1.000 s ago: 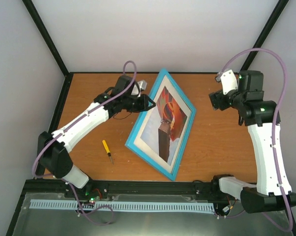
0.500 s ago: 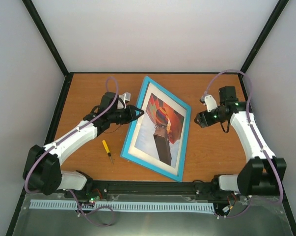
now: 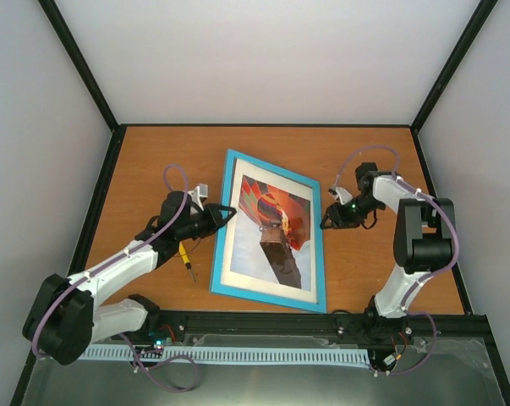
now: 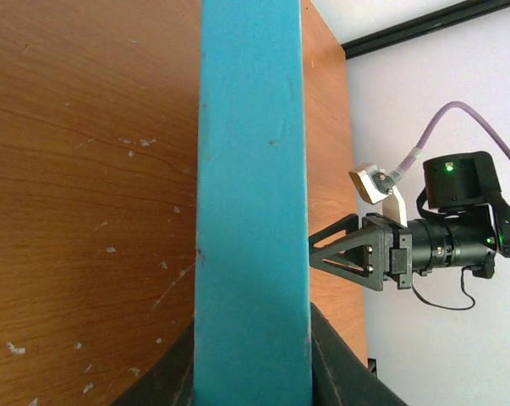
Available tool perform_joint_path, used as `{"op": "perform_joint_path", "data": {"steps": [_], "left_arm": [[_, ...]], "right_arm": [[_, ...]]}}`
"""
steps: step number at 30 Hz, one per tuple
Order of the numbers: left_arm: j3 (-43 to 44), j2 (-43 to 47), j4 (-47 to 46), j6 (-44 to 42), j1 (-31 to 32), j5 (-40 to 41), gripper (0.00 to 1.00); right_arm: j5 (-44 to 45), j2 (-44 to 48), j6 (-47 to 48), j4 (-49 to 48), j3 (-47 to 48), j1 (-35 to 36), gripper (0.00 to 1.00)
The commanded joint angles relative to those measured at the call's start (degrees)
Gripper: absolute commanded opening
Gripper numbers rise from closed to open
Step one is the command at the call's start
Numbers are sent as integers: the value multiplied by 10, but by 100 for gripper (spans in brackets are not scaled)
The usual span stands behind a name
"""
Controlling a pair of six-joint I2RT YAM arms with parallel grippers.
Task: Take the photo out of the frame
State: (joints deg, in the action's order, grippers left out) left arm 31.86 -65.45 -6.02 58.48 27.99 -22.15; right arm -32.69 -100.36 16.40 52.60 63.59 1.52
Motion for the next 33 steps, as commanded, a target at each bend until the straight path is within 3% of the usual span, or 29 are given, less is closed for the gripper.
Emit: {"op": "perform_joint_path", "data": {"steps": [1,9,13,23,33], "left_arm": [[-31,14,-32,-25,-2,58,1],[-45,20,-5,-16,-9,76,1],[-52,9,3,-10,-19,65,13],[-63,-36,37,-25,-39,99,37],[-65,-115,8,-51,-55,82,38]], "right_arm": [[-30,-33,-26,-21,21,-3,51],[-33,-77,-40,-29,37,32,57],[-27,-91,-44,-32,44,54,58],[-1,-112,-62,-46,63,81,48],[9,-119,-67,-57,64,86,43]]}}
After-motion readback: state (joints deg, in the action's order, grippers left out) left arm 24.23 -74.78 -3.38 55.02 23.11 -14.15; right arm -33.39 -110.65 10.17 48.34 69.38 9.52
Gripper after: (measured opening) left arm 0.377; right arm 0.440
